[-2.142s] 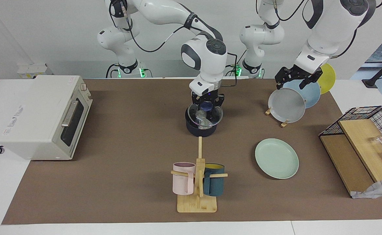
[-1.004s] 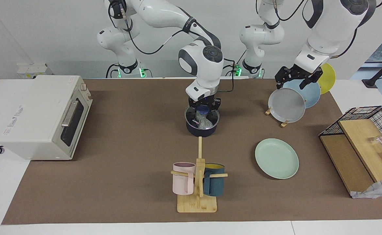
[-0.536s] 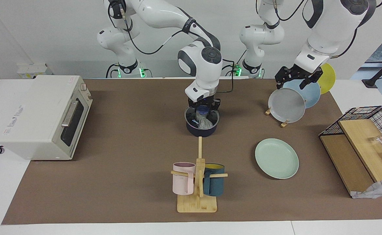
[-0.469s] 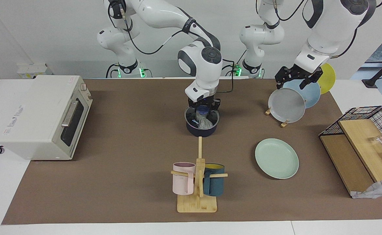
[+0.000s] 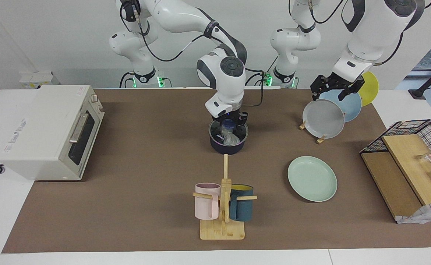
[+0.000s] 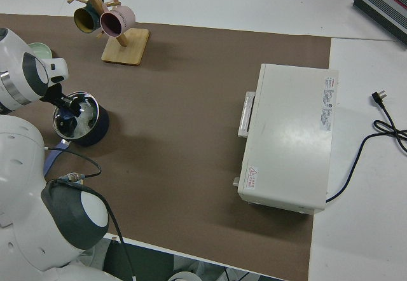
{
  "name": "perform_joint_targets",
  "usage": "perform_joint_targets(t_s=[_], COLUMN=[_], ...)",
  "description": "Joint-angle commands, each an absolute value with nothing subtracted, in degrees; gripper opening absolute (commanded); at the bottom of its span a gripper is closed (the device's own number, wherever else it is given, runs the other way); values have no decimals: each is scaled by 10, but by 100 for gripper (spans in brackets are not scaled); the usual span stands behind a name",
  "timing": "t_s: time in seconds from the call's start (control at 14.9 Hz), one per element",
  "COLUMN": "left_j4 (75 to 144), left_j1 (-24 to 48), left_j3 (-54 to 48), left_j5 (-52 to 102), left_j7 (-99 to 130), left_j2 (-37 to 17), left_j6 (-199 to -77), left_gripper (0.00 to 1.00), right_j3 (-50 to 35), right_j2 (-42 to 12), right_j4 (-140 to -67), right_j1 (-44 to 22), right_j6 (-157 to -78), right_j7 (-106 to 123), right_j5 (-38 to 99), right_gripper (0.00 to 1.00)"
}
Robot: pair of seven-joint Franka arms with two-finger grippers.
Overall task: Transfer vermicelli from plate to pot
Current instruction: 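Lower the glass lid onto the black pot with the right gripper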
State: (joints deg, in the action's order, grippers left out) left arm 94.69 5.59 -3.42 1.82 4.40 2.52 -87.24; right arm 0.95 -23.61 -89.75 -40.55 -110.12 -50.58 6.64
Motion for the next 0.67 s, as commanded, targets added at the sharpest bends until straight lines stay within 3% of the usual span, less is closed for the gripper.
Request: perform_joint_targets(t_s=[0.0, 0.6], left_j4=[944, 944], left_j1=[49, 48], left_j3=[-37, -36], left_j5=[12, 12], left_j7=[42, 41], left_j2=[28, 28], left_j6=[-866, -866], left_gripper=[100, 100], right_j3=[5, 5], right_j2=[-229, -231], right_j4=[-918, -922], right_j1=[-399, -395], right_j6=[-1116, -1113], right_j7=[-493, -491], right_j5=[79, 83], right_gripper=[59, 62])
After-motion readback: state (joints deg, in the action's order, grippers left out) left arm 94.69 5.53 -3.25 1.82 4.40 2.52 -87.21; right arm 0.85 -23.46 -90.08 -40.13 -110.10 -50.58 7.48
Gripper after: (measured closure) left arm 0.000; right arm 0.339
